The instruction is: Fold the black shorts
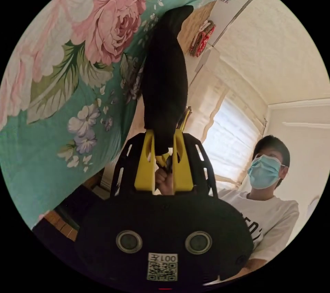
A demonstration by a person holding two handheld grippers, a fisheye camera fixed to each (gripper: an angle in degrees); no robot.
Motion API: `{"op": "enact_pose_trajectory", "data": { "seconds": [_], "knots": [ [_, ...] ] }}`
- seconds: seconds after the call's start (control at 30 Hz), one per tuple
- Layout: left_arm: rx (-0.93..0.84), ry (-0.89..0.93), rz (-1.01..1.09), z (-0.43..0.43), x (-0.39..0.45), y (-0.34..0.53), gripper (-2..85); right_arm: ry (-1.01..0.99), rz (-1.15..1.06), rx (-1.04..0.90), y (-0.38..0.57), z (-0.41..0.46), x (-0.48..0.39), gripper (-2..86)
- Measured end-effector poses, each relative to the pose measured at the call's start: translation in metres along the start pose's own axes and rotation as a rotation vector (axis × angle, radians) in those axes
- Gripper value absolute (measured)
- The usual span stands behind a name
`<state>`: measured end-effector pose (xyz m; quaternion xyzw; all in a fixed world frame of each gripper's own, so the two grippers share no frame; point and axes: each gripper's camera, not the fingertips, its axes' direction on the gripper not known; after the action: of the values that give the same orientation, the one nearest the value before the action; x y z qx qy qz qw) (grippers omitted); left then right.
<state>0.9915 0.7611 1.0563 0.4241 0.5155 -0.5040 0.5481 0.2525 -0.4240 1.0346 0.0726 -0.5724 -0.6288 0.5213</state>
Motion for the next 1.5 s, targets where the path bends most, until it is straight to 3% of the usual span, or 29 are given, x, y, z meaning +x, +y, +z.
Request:
{"op": "enact_pose_trajectory", "data": {
  "seconds": [0.13, 0.23, 0.4, 0.47, 0.57, 0.67, 0.8, 0.9, 1.07, 1.17, 1.37, 1.5],
  "knots": [
    [-0.028, -0.141, -0.044, 0.016, 0.041, 0.033, 3.1, -0.141, 0.11, 0.017, 0.035, -0.003, 0.007, 4.3],
    [-0.046, -0.261, 0.068, 0.041, 0.093, 0.026, 2.8, -0.079, -0.006, 0.022, 0.027, -0.01, -0.02, 3.7],
    [-0.088, -0.312, 0.511, 0.139, 0.24, -0.063, 3.1, 0.303, -0.509, 0.298, -0.088, -0.072, -0.121, 3.1],
    [-0.082, -0.417, 0.787, 0.201, 0.339, -0.094, 3.0, 0.469, -0.663, 0.384, -0.127, -0.093, -0.162, 2.8],
    [-0.051, -0.485, 0.945, 0.258, 0.425, -0.104, 2.9, 0.658, -0.77, 0.475, -0.167, -0.12, -0.218, 2.4],
    [-0.035, -0.521, 0.989, 0.292, 0.455, -0.094, 2.7, 0.773, -0.803, 0.515, -0.17, -0.128, -0.245, 2.0],
    [-0.021, -0.574, 0.977, 0.307, 0.427, -0.083, 2.6, 0.746, -0.766, 0.473, -0.157, -0.113, -0.223, 1.7],
    [-0.052, -0.629, 0.869, 0.305, 0.361, -0.088, 2.7, 0.663, -0.652, 0.38, -0.141, -0.079, -0.172, 1.7],
    [-0.156, -0.787, 0.487, 0.276, 0.192, -0.08, 2.6, 0.608, -0.455, 0.083, -0.092, 0.009, -0.081, 1.6],
    [-0.205, -0.812, 0.289, 0.249, 0.136, -0.049, 2.6, 0.519, -0.368, -0.076, -0.051, 0.041, -0.058, 1.7],
    [-0.254, -0.777, 0.148, 0.234, 0.13, -0.002, 2.7, 0.329, -0.189, -0.145, -0.014, 0.032, -0.055, 1.7],
    [-0.305, -0.823, 0.188, 0.253, 0.146, -0.001, 2.8, 0.303, -0.146, -0.174, -0.02, 0.023, -0.054, 1.7]
  ]
}}
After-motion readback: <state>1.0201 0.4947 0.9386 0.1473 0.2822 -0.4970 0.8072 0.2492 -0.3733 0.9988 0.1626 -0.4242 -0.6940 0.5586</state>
